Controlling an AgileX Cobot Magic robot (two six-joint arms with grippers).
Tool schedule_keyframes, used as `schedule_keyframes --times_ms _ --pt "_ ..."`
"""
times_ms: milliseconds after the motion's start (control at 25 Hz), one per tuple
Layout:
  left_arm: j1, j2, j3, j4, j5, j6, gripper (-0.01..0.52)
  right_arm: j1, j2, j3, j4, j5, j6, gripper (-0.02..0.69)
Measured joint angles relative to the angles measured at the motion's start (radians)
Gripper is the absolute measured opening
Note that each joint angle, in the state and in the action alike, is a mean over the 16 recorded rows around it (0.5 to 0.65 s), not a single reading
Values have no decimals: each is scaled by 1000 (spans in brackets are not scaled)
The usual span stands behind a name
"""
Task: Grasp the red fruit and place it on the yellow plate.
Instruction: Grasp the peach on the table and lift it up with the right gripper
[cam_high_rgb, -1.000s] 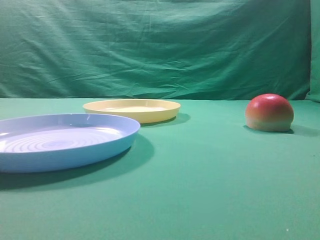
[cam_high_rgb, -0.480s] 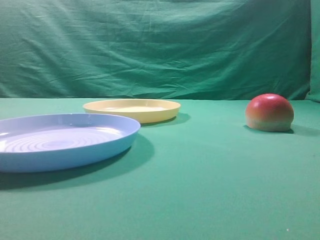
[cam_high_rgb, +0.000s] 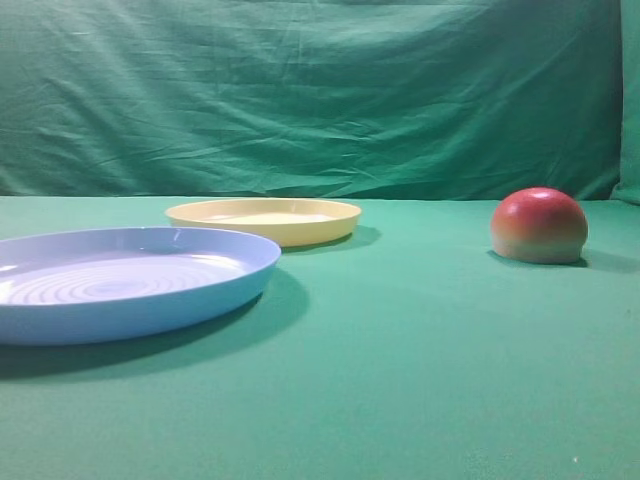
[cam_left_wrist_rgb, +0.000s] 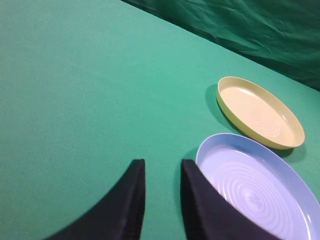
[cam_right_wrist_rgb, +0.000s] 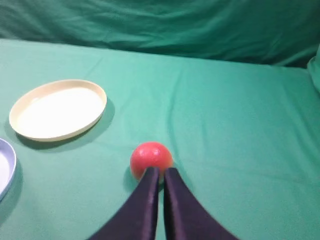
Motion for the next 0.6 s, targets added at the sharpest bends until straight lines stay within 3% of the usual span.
schedule_keyframes --times_ms 280,600 --pt "0 0 0 0 0 0 157 67 281 -178 -66 78 3 0" --pt "0 0 0 0 0 0 157 181 507 -356 -273 127 110 10"
